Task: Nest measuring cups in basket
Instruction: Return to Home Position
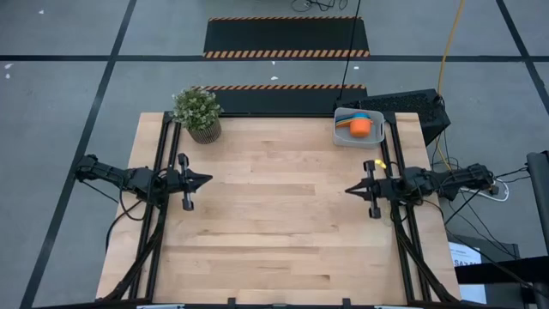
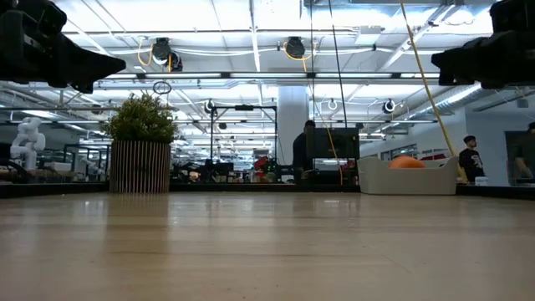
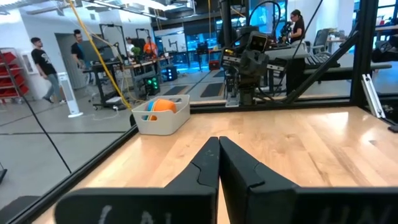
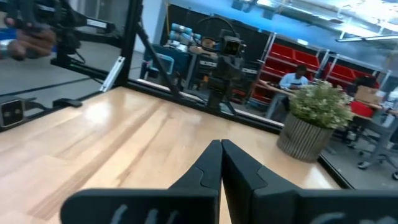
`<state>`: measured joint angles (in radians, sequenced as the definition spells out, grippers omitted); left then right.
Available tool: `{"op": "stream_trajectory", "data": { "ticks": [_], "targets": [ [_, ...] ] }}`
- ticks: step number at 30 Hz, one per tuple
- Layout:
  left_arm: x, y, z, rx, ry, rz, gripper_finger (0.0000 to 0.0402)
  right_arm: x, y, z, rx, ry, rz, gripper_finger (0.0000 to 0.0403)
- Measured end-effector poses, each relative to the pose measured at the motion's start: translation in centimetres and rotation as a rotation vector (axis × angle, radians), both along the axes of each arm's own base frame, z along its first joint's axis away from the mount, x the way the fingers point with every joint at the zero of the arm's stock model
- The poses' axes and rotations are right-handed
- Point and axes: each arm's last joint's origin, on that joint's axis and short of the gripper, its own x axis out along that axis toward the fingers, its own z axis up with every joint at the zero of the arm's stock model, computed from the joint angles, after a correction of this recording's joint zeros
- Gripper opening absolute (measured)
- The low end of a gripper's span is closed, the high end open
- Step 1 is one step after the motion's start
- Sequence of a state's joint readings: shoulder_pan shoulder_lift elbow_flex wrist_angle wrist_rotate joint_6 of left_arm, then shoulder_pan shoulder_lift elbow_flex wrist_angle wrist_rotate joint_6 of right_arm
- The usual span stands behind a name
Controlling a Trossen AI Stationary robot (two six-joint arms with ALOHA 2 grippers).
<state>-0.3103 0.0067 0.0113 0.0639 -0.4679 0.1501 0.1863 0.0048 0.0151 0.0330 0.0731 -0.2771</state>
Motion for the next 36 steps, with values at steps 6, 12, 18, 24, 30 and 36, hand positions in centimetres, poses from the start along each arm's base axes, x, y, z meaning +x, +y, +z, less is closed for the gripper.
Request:
{"op": "stream_trajectory", "data": {
  "ticks": [6, 12, 18, 24, 30, 36],
  "targets": [
    [0.0, 0.0, 0.0, -0.028, -0.004, 0.001, 0.0018, 0.1, -0.4, 0.0, 0.020, -0.001, -0.018, 0.0000],
    [0.0, 0.0, 0.0, -0.033, -0.006, 0.002, 0.0018, 0.1, -1.1, -0.1, 0.027, 0.016, -0.059, 0.0000],
    [0.0, 0.0, 0.0, -0.056, -0.009, 0.001, 0.0019, 0.1, -1.4, -0.1, 0.027, 0.016, -0.092, 0.0000],
    [0.0, 0.0, 0.0, 0.008, 0.001, 0.006, 0.0005, 0.1, -1.4, 0.0, 0.028, 0.002, -0.094, 0.0000],
    [0.0, 0.1, 0.0, 0.053, 0.006, 0.022, 0.0003, 0.1, -1.4, 0.0, 0.027, 0.001, -0.094, 0.0000],
    [0.1, 0.5, 0.0, 0.058, 0.006, 0.024, 0.0002, 0.1, -1.4, 0.0, 0.027, -0.001, -0.094, 0.0000]
  ]
}}
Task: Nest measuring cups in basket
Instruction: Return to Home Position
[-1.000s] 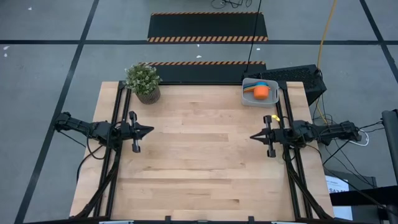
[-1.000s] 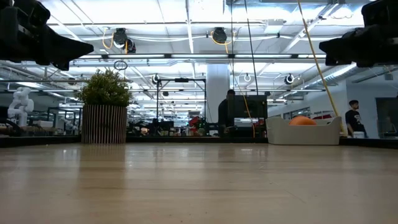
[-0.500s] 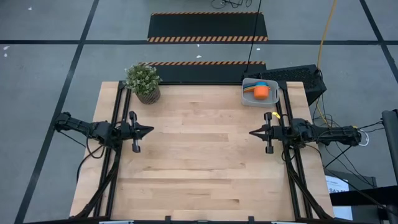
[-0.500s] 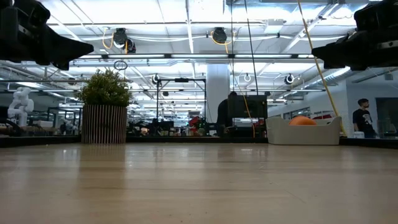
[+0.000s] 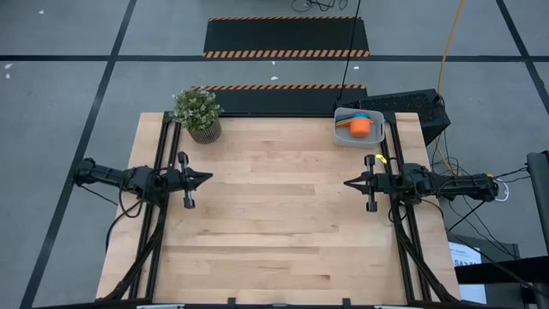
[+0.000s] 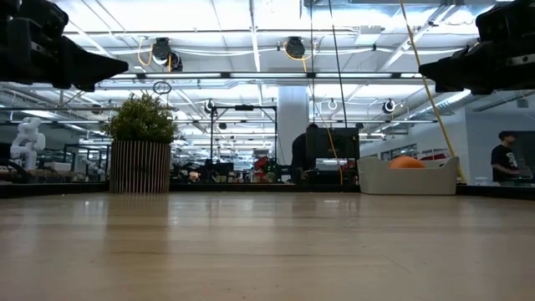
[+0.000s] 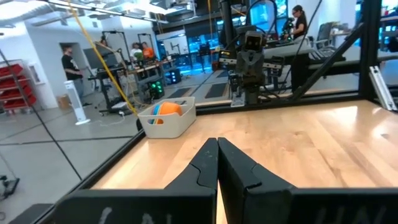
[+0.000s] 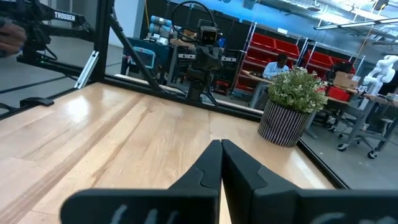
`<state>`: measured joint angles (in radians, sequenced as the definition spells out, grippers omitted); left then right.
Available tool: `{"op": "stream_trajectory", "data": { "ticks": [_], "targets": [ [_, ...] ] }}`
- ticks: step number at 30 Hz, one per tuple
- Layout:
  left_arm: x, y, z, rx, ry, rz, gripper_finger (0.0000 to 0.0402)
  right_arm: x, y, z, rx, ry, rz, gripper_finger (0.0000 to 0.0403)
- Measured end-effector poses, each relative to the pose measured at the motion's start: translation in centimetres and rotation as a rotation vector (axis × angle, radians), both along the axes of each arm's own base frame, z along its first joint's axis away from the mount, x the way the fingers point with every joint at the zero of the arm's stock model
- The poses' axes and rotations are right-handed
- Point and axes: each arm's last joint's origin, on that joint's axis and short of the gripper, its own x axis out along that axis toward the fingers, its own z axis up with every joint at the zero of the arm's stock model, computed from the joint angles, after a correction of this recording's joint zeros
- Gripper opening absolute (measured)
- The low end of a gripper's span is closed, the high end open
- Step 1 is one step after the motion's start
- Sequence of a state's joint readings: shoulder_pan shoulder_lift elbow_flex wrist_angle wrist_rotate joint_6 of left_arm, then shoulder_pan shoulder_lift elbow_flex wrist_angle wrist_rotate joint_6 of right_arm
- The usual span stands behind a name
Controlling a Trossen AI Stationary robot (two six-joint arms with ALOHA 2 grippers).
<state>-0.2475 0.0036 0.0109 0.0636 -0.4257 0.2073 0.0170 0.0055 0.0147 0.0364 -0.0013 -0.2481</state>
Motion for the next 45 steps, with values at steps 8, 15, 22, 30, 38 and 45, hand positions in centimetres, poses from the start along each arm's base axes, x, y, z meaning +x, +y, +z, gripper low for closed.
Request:
{"op": "stream_trajectory", "data": {
  "ticks": [8, 15, 22, 30, 38, 45],
  "targets": [
    [0.12, 0.39, -0.08, -0.020, 0.003, -0.033, 0.0002, 0.00, 0.00, 0.01, 0.000, -0.001, 0.000, 0.0000],
    [0.17, 0.15, -0.20, -0.027, 0.014, -0.146, 0.0001, 0.00, 0.00, 0.03, 0.000, -0.003, 0.000, 0.0000],
    [0.22, 0.29, -0.28, -0.021, 0.023, -0.148, 0.0001, 0.00, 0.00, 0.03, 0.000, -0.003, 0.000, 0.0000],
    [0.26, 0.33, -0.51, -0.013, 0.048, -0.236, 0.0009, 0.00, 0.00, 0.02, 0.000, -0.003, 0.000, 0.0000],
    [0.26, 0.33, -0.38, -0.027, 0.029, -0.236, 0.0005, 0.00, 0.00, 0.02, 0.000, -0.003, 0.000, 0.0000],
    [0.26, 0.34, -0.21, -0.028, 0.011, -0.233, 0.0023, 0.00, 0.00, 0.02, 0.000, -0.003, 0.000, 0.0000]
  ]
}}
